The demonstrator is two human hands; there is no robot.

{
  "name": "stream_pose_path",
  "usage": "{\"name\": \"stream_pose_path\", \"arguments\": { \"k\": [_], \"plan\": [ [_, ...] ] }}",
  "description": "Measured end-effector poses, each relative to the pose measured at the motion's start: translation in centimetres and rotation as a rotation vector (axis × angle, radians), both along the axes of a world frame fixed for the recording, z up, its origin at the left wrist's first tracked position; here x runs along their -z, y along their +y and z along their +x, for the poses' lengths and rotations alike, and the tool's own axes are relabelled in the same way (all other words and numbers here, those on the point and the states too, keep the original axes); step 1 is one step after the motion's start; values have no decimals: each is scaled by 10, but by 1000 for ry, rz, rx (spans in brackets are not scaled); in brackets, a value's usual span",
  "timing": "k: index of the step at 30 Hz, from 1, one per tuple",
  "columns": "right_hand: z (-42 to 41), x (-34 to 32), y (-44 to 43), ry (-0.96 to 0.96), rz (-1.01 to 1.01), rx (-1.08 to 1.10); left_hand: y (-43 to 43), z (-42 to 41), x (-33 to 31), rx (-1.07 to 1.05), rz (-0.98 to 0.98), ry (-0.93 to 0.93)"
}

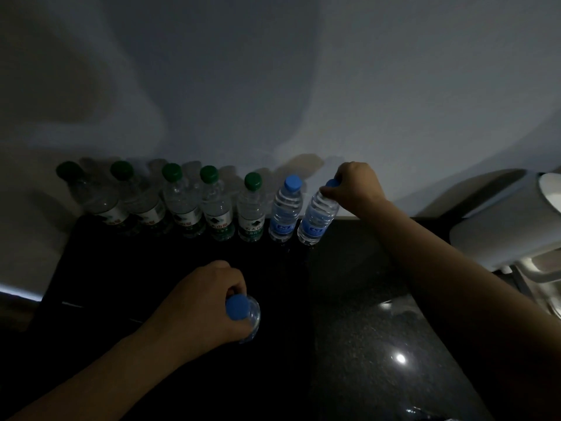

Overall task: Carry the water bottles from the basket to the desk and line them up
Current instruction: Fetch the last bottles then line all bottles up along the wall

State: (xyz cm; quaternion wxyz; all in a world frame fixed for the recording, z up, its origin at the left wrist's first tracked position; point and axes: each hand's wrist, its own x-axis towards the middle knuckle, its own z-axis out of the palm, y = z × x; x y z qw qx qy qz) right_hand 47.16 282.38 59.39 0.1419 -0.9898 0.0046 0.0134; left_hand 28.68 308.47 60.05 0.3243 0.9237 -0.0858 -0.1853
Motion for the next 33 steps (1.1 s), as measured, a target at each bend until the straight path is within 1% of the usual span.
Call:
{"name": "stream_pose_path", "arguments": {
  "k": [5, 9, 16, 17, 19, 22, 25, 28, 33],
  "plan": [
    [-3, 3, -1, -15, 13, -9, 0, 3, 1, -7, -10, -4],
    [-5, 3, 1, -2, -20, -21, -3, 4, 0, -7, -7, -7],
    [-23, -1, -7, 48, 74, 46, -11, 8, -3, 12, -26, 0],
    [-30, -2, -12, 66, 66, 45, -13, 9, -4, 15, -27, -8],
    [-51, -3, -24, 128, -13, 10, -19, 12, -7, 37, -23, -27],
    [-90, -3, -43, 305, -151, -23, -32, 19, -13, 97, -24, -82],
    [-130, -2, -62, 446, -179, -24, -50, 29, -18, 141, -11, -110],
    [-167, 1, -79, 443, -150, -46, -70, 42, -22, 174, -16, -120],
    [-208, 7, -98, 375, -82, 4, -111, 72, -26, 264, 14, -196]
  ]
}}
